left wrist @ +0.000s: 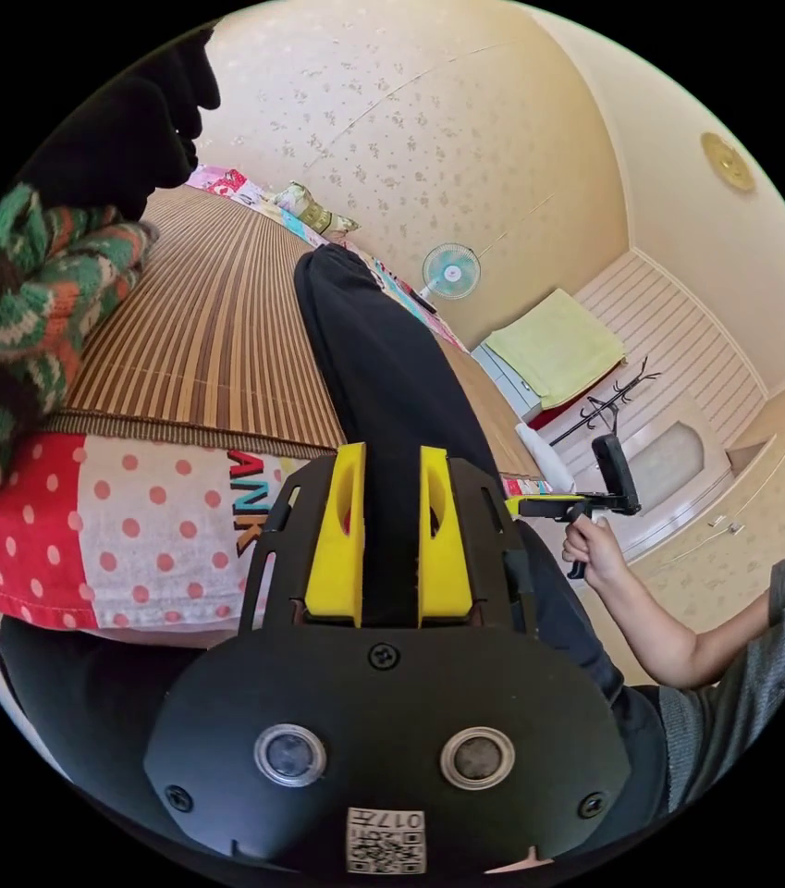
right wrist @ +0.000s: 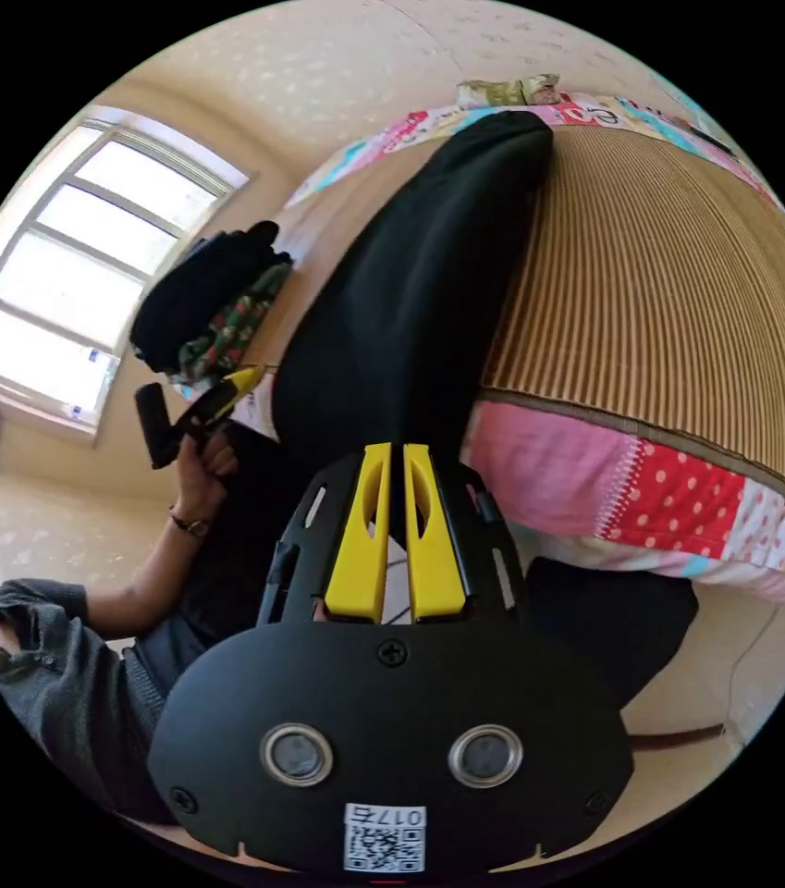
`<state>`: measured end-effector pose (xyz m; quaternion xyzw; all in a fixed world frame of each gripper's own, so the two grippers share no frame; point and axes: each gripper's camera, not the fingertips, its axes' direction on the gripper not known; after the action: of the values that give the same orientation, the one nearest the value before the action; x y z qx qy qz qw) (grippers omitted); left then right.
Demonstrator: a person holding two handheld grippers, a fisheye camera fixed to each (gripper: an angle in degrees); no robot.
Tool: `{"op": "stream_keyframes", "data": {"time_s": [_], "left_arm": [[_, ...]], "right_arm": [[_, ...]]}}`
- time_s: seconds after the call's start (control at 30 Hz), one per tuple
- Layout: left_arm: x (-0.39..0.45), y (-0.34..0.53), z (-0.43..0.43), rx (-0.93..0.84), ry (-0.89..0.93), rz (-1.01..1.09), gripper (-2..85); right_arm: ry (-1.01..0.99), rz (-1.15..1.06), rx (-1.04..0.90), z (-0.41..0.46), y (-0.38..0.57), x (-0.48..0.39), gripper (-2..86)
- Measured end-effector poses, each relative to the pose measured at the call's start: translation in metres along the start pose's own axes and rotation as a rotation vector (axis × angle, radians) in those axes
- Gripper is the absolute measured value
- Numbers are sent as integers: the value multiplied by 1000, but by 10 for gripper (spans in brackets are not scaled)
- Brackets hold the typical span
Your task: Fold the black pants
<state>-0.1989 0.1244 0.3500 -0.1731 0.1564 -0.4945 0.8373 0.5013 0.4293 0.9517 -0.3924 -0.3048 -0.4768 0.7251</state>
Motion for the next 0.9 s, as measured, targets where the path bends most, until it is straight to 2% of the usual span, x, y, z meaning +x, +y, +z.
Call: {"op": "stream_keyframes", "data": {"time_s": [0.07,0.17,0.37,0.5,0.7,0.8,0.9], "left_arm": [[-9,3,20,-59,-29,-10,91],[-11,8,29,-57,-75,14,87],[-15,12,49,-77,-145,64,86],[-17,15,65,-97,-200,107,65],[-23,16,56,-100,-205,186,27],[-45,21,50,-80,-226,120,1],[-64,33,34,37,-276,35,-1]], "right_arm": [[43,-22,61,-1,14,-11,29],[65,-21,116,-10,29,-19,28],[-36,-15,404,-29,81,-1,26],[-102,52,372,-15,84,16,26],[-69,35,391,-17,85,13,26],[-66,35,395,-19,91,12,25],[-60,35,403,-22,94,11,24]]}}
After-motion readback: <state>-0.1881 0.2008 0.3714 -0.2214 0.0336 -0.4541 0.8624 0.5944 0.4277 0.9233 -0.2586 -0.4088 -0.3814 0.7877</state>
